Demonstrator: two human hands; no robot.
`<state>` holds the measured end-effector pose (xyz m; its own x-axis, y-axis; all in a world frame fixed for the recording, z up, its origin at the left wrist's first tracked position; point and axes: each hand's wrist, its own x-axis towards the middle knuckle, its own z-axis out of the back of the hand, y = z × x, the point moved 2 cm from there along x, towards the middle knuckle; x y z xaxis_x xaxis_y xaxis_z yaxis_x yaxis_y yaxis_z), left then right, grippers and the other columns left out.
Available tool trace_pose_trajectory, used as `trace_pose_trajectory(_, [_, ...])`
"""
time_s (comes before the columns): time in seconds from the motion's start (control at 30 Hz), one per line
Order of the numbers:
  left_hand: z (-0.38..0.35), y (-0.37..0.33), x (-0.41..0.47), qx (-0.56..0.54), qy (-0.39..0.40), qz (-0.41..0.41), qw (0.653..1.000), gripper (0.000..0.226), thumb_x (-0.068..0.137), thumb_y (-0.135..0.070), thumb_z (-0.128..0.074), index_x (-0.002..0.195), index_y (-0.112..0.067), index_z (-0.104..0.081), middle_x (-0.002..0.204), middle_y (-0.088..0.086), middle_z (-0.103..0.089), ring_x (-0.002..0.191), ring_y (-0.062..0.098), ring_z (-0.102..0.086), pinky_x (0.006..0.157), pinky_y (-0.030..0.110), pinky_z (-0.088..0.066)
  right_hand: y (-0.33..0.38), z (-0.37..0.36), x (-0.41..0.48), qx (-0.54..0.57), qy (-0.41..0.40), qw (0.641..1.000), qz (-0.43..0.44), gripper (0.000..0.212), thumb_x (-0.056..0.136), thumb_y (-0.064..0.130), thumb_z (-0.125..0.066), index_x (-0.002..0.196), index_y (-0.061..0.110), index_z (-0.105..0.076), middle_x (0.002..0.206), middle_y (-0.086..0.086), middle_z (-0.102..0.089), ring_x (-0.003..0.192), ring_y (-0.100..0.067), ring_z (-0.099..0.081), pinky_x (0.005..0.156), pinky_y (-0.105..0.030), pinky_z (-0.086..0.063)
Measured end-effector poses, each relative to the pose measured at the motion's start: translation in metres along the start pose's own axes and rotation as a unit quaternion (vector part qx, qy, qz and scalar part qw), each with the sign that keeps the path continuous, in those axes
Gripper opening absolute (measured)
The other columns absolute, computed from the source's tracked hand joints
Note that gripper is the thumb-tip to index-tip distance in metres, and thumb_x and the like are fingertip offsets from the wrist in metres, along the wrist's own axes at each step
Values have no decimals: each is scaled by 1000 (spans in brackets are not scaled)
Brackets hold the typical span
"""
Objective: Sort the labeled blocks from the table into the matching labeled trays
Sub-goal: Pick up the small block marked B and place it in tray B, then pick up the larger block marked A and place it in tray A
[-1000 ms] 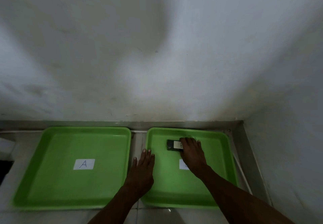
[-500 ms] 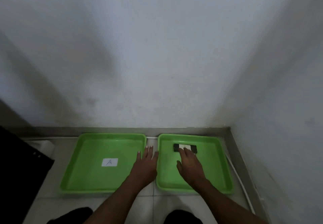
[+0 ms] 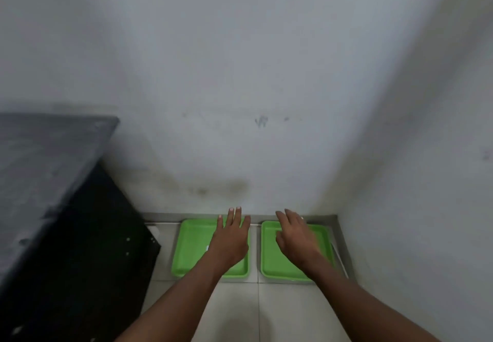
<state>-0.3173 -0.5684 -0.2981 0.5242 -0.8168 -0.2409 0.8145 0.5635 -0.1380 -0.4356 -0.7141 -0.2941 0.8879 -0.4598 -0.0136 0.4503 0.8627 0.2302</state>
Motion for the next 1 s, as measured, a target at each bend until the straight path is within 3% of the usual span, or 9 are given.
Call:
trace_pose_trajectory(0.2, [182,-1,-99,-17,-22,36,999,69,100,-22,-42,158,-13,-6,166,19,4,154,36,3,124,56,-9,88,193,-25,8,-14,1000,17,52,97,21,-45,146,9,-29,153,-19,-33,142,-30,-30,117,-41,-28])
trace_pose_trajectory(0.4, [286,36,-175,-23,-36,60,997,69,102,-21,-42,158,-14,-4,166,18,4,154,36,2,124,55,-9,183,288,-45,9,-31,998,46,52,98,22,-47,145,10,-29,154,-18,-34,142,-29,-31,116,-41,-31])
trace_pose_trajectory(0.6, [322,117,-244,-14,-33,63,997,69,101,-20,-43,158,-15,-5,166,18,3,153,37,0,124,56,-10,291,301,-59,10,-46,998,51,52,97,22,-49,145,11,-32,151,-19,-38,140,-31,-36,112,-43,-38])
trace_pose_trajectory(1.0, [319,321,-354,-23,-13,133,991,64,101,-19,-44,158,-14,-13,166,17,-7,152,38,-9,122,57,-14,509,243,-51,29,-25,996,84,48,94,22,-52,140,13,-39,144,-14,-46,129,-31,-47,98,-42,-48])
